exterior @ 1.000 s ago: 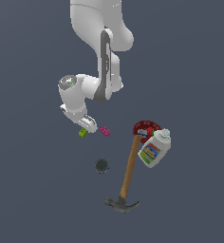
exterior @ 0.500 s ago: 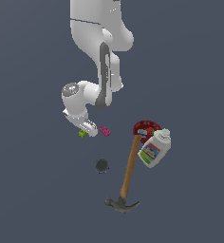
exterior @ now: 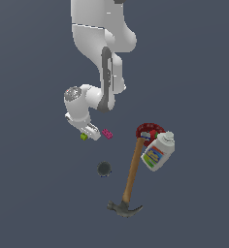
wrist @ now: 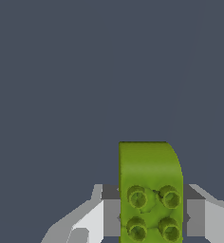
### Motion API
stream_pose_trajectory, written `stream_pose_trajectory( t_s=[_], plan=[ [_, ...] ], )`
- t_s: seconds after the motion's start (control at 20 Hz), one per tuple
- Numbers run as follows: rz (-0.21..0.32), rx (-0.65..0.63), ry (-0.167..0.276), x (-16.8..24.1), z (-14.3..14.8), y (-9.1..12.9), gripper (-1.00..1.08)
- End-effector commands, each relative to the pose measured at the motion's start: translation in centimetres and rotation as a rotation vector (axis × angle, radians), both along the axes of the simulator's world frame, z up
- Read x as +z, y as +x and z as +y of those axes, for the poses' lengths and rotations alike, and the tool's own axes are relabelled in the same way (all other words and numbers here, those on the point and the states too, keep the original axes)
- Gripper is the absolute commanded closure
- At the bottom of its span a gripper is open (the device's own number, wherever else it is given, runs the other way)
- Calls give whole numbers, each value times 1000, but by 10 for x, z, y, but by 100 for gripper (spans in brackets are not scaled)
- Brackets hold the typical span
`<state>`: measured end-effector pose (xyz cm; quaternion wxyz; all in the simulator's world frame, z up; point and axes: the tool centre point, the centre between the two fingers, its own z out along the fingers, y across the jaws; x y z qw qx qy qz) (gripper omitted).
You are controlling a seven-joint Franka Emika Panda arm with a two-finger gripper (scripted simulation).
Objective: Pick up a designated object from a clutter of objects.
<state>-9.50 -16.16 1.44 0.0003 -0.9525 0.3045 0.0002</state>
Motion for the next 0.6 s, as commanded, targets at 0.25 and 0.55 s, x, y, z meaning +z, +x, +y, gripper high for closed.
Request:
stream_pose_trajectory(
  t_s=[0.25,0.55],
  plan=[
    [0,0,0,0,0,0,108],
    [0,0,0,6,7,-1,108]
  ],
)
